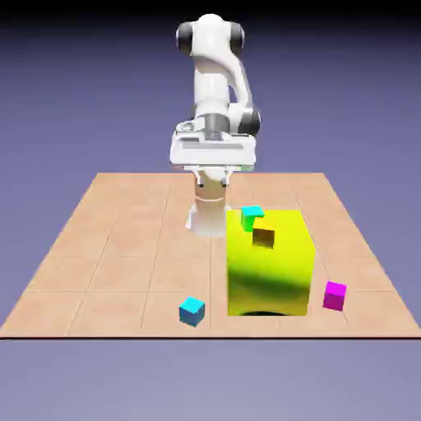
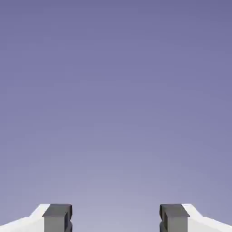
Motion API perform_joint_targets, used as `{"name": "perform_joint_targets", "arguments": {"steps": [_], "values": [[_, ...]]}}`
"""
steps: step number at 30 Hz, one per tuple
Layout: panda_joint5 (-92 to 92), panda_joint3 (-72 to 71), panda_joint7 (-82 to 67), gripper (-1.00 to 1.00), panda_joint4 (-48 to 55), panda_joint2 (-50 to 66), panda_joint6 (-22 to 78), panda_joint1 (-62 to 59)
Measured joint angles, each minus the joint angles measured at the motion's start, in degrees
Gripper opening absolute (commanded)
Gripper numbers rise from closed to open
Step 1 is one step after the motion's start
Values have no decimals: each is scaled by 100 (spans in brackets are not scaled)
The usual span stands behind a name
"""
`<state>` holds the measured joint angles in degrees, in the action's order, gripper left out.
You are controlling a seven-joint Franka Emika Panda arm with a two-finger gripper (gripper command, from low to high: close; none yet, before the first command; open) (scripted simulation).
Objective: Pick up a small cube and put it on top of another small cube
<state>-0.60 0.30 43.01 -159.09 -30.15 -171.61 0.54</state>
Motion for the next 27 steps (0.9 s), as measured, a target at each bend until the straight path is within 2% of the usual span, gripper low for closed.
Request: {"name": "perform_joint_targets", "arguments": {"steps": [27], "values": [[-1356, 676, 1233, 0, 4270, 5606, 5362, -341]]}}
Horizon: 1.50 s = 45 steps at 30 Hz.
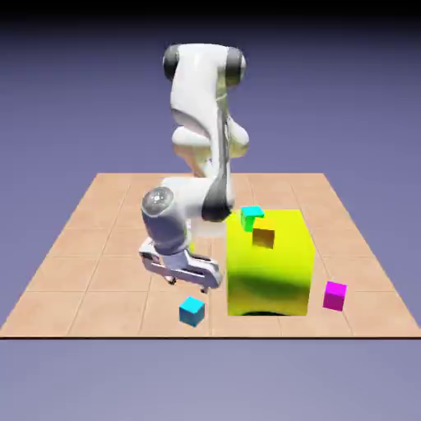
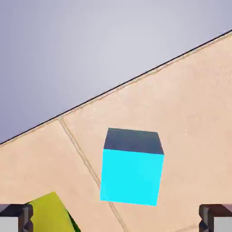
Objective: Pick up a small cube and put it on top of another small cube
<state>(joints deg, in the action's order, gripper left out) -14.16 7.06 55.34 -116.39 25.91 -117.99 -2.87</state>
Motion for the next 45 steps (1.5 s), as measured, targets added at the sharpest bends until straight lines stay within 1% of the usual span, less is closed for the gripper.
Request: {"name": "perform_joint_targets", "arguments": {"steps": [2, 3, 6, 7, 9, 13, 15, 18, 21, 32, 34, 35, 40, 41, 43, 45], "values": [[-87, 43, 79, 0, 274, 360, 344, -22], [-87, 43, 79, 0, 274, 360, 344, -22], [-265, -68, -54, 0, -32, 807, -402, 6], [-292, -85, -74, -100, -78, 875, -515, 10], [-302, -85, -80, -100, -78, 875, -516, 10], [-146, 6, -66, -100, 278, 410, 418, 46], [-117, 257, 117, -100, 513, 378, 525, 433], [31, 506, 723, -100, 848, -230, 1002, 1057], [123, 361, 1015, -100, 870, -853, 1466, 1239], [223, -1848, 691, -100, -424, -3135, 3018, -11], [256, -2074, 735, -100, -544, -3468, 3229, -138], [256, -2074, 735, -100, -544, -3468, 3229, -138], [152, -2163, 653, -100, -1582, -3543, 2262, -68], [152, -2163, 653, 100, -1585, -3543, 2259, -67], [164, -2163, 654, 100, -1585, -3543, 2261, -67], [205, -2128, 686, 100, -1171, -3513, 2647, -95]]}}
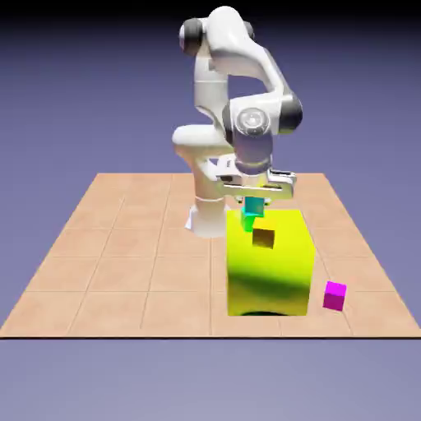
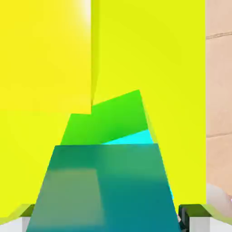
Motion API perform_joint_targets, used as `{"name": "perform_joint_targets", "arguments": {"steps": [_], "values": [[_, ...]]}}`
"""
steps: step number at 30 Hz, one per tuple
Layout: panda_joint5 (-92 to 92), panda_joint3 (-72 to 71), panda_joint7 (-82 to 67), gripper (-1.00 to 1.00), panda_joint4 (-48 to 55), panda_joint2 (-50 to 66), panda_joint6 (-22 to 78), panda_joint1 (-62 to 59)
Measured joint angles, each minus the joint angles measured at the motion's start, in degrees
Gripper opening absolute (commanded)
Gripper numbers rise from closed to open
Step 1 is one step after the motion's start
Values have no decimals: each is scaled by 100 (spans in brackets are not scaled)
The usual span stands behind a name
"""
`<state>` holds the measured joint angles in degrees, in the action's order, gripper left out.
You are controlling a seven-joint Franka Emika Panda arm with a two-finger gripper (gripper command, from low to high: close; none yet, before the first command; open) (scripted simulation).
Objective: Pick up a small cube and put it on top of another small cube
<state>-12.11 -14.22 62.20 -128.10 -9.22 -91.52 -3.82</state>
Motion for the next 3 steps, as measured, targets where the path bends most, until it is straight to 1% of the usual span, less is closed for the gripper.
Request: {"name": "perform_joint_targets", "arguments": {"steps": [3], "values": [[62, 53, 48, 100, 624, 45, 581, -43]]}}
